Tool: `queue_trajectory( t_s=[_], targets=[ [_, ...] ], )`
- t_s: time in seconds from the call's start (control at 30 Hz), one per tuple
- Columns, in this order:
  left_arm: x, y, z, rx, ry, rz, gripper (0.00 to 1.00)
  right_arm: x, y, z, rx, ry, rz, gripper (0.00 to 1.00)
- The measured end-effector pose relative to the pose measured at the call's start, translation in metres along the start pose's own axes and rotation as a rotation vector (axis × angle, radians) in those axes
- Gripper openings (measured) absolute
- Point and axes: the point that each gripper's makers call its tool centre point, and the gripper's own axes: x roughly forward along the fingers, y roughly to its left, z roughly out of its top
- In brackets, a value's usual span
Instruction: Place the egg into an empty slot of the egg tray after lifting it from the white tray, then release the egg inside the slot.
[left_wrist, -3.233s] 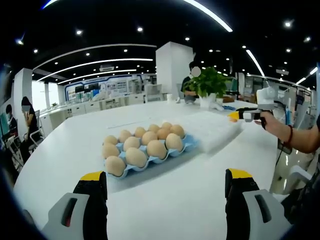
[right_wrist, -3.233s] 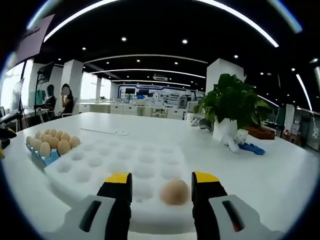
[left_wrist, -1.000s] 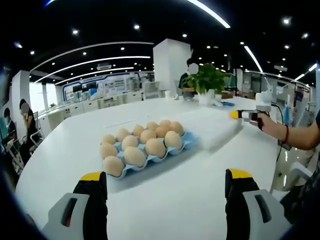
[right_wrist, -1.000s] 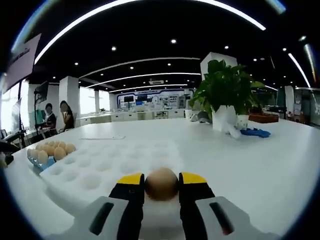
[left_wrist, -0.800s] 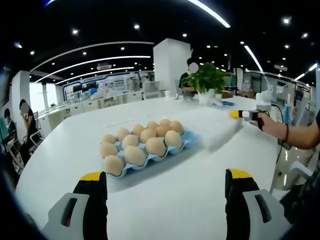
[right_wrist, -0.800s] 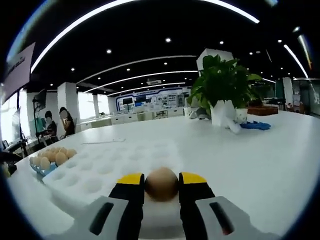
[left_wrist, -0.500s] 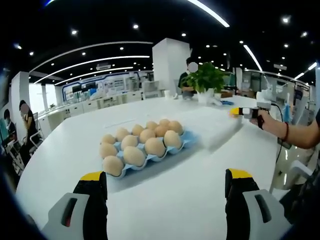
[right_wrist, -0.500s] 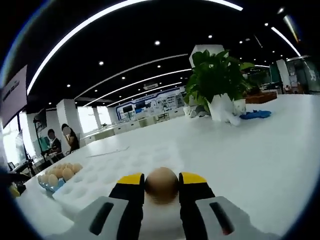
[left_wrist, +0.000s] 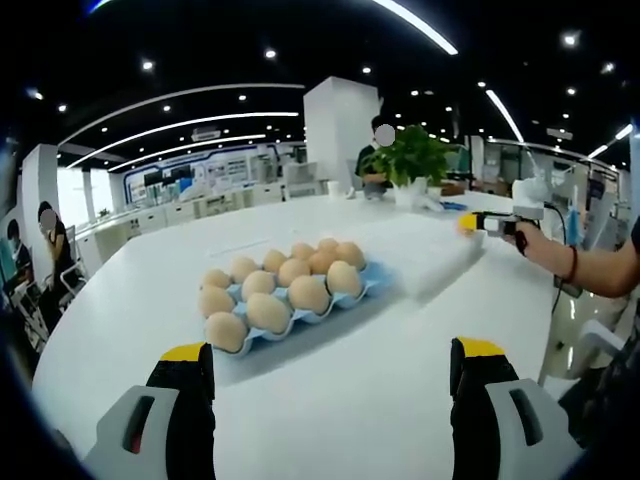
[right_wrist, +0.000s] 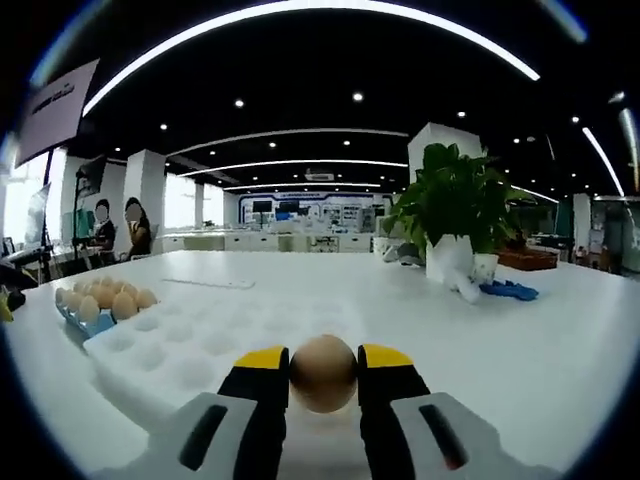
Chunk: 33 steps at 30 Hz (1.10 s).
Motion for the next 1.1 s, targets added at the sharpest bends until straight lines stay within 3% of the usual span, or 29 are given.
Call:
queue_trajectory(
  t_s=[0.43, 0.6, 1.1],
  targets=[
    [-0.001, -0.003, 0.003, -0.013, -0.017, 0.000, 1.00, 0.006, 0.018, 0.011, 0.037, -0.018, 0.032, 0.28],
    [-0.002, -0.008, 0.002, -0.006, -0.011, 0.002, 1.00, 0.008, 0.045, 0.010, 0.028, -0.013, 0.071, 0.28],
    [-0.006, -0.013, 0.000, -0.009, -0.008, 0.003, 1.00, 0.017, 0.089, 0.020, 0.029, -0.026, 0.153, 0.28]
  ],
)
